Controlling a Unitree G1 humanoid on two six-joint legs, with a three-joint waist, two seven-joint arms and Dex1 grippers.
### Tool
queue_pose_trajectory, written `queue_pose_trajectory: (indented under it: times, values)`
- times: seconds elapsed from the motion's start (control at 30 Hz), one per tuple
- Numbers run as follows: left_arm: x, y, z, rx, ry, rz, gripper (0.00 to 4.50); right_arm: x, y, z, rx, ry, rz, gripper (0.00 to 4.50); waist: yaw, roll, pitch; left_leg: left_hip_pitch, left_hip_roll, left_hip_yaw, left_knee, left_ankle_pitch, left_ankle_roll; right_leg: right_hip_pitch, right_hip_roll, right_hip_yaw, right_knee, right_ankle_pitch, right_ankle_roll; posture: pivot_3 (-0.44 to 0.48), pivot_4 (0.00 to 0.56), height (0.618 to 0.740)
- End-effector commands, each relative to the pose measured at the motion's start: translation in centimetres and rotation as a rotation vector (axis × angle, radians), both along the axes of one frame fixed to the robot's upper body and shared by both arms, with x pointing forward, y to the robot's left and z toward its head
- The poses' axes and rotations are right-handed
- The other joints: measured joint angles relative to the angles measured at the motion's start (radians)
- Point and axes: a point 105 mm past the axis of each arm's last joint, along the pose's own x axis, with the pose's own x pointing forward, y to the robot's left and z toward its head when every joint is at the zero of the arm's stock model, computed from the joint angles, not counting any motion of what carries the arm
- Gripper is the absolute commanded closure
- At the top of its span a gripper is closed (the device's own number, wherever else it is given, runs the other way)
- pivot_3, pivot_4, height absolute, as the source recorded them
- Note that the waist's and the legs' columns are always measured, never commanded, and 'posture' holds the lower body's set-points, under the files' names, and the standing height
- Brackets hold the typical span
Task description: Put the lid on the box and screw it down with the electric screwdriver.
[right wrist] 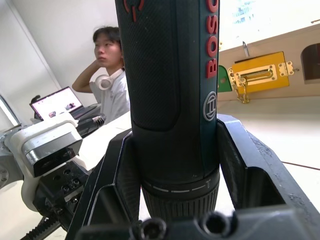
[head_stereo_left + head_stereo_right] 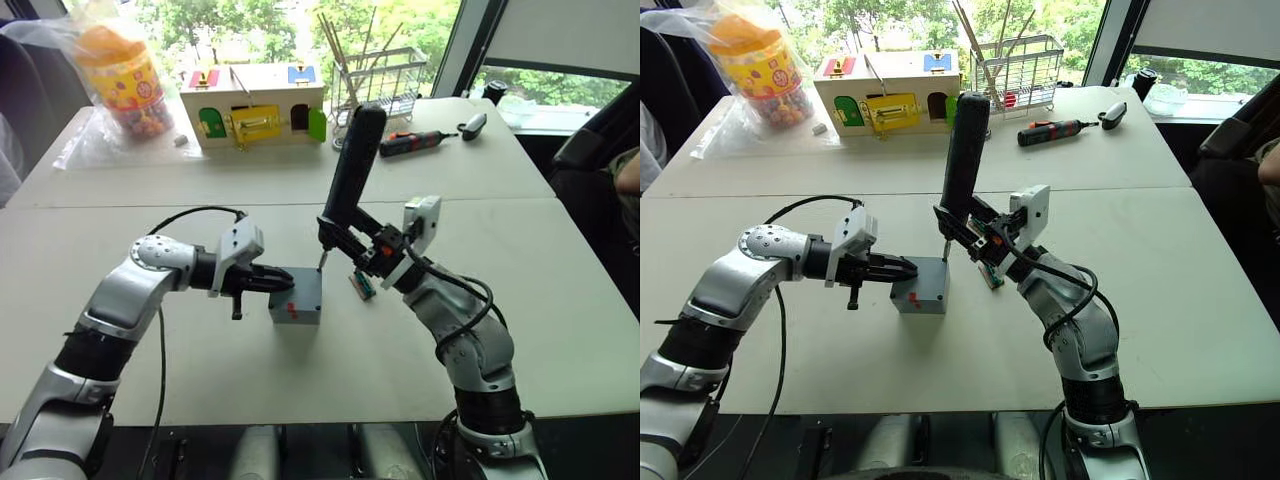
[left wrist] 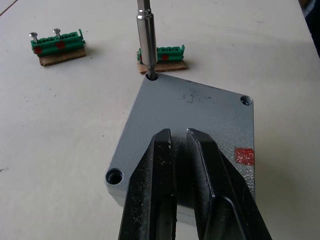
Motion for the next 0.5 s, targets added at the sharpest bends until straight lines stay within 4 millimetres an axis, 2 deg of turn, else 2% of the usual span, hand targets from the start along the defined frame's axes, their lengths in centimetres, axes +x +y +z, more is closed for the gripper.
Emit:
queue_pose_trajectory:
  times: [0.03,0.17,0.5]
  values:
    - [-0.1,0.3,-2.0,0.064,0.054,0.013,4.05,-0.2,0.8,-1.2,-0.076,-0.007,0.015,2.77,0.000,0.000,0.000,0.001,0.000,0.000,0.000,0.000,0.000,0.001,0.000,0.000,0.000,0.000,0.000,0.000,0.150,0.736]
    - [-0.3,0.1,-2.4,0.071,0.060,0.008,4.05,-0.2,1.2,-3.1,-0.156,0.018,0.016,2.77,0.000,0.000,-0.003,0.014,0.000,0.000,-0.002,-0.002,0.003,0.014,0.000,0.000,-0.003,0.000,0.000,0.000,0.150,0.736]
    - [-0.7,-0.1,-3.1,0.070,0.074,0.010,4.05,0.2,1.0,-5.6,-0.167,0.096,-0.020,2.77,0.000,-0.001,-0.018,0.017,0.001,0.000,-0.003,-0.002,0.004,0.017,0.001,0.000,-0.004,0.000,0.000,0.000,0.150,0.736]
